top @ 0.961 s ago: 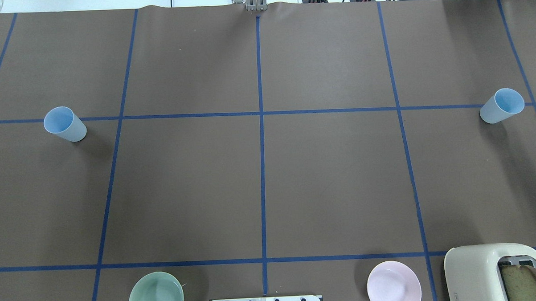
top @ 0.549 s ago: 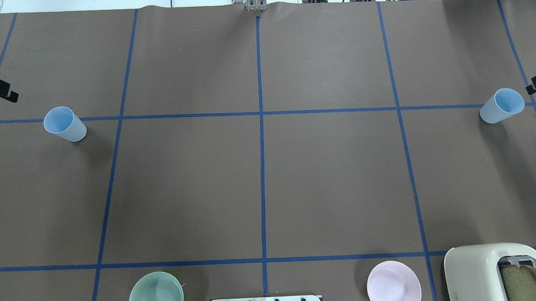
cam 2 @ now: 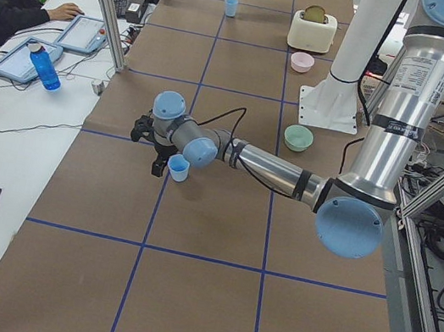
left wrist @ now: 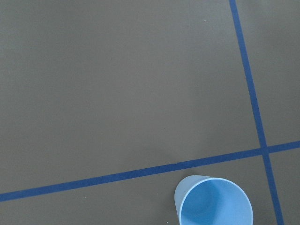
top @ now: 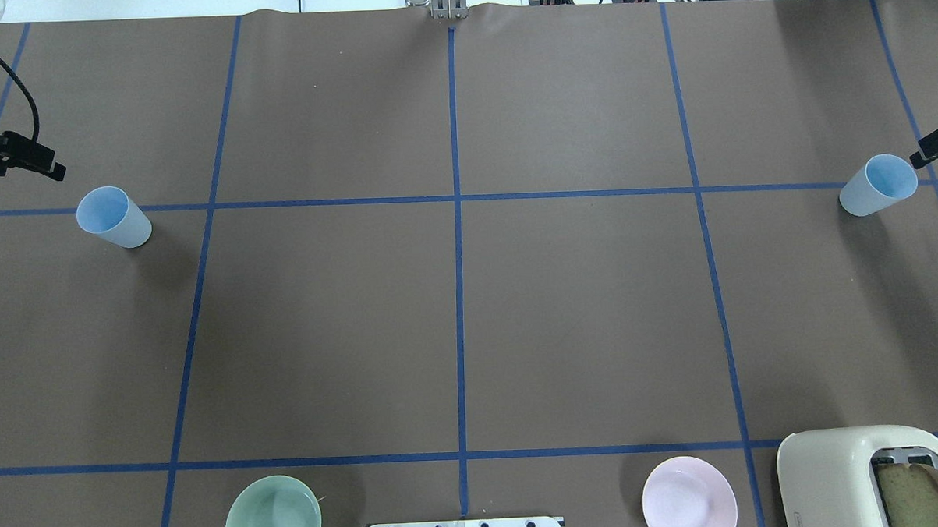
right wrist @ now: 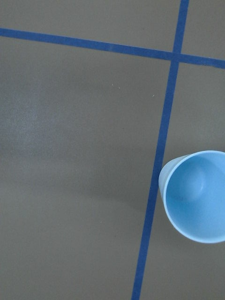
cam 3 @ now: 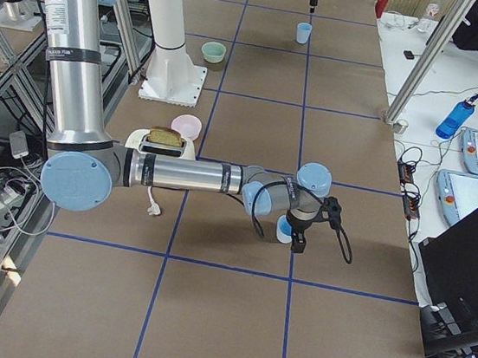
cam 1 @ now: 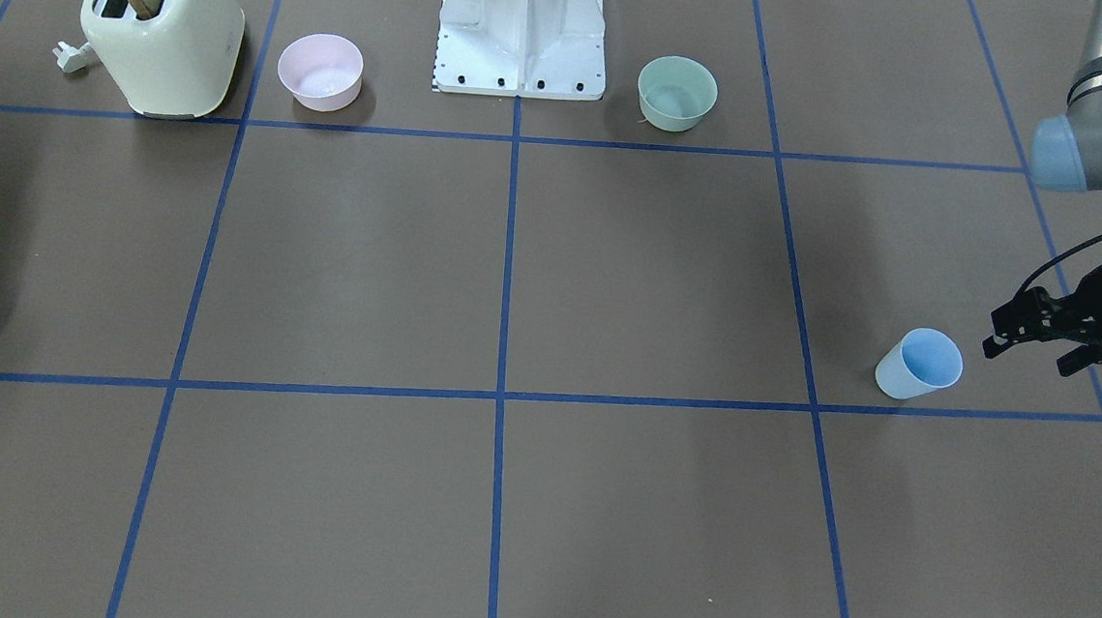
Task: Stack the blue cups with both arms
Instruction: 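Lower the left gripper onto its blue cup while the right gripper lowers onto the other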
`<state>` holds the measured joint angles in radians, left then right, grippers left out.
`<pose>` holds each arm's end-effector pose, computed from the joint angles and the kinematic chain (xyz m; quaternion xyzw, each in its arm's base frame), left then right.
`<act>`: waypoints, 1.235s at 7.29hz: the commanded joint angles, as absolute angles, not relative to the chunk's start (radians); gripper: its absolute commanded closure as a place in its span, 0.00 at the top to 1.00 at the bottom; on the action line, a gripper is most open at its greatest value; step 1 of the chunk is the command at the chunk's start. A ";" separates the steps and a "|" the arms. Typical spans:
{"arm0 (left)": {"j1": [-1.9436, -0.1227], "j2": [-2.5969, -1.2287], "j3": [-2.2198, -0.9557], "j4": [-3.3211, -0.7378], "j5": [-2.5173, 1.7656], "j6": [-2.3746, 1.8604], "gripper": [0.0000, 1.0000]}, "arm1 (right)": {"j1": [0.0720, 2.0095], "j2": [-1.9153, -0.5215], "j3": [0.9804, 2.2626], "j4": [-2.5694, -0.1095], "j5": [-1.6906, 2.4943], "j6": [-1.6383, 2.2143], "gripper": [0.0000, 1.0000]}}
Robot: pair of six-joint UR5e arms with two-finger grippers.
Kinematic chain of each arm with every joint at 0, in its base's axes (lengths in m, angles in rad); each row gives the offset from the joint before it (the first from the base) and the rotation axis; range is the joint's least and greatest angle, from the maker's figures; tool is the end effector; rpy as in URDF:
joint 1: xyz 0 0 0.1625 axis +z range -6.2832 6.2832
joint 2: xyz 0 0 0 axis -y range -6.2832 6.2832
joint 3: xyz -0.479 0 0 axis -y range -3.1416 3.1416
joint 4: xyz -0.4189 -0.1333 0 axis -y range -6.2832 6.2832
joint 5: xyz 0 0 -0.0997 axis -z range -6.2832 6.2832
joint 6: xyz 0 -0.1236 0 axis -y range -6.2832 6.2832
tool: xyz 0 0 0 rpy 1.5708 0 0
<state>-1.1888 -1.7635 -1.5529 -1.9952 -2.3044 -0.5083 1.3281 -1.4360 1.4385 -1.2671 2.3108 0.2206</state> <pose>0.1911 -0.6112 0.5794 0.1011 0.4279 0.0493 0.8968 -0.0971 -0.6001 0.6931 0.0563 -0.3805 -0.0653 0.9208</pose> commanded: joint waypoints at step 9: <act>-1.098 -1.769 -1.467 -2.140 -2.191 -0.578 0.98 | 1.307 -1.404 1.390 -1.266 2.293 0.218 1.00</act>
<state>-1.1020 -1.7720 -1.4865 -2.1092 -2.1955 -0.5704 1.3070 -1.4041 1.3908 -1.2660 2.2954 0.2176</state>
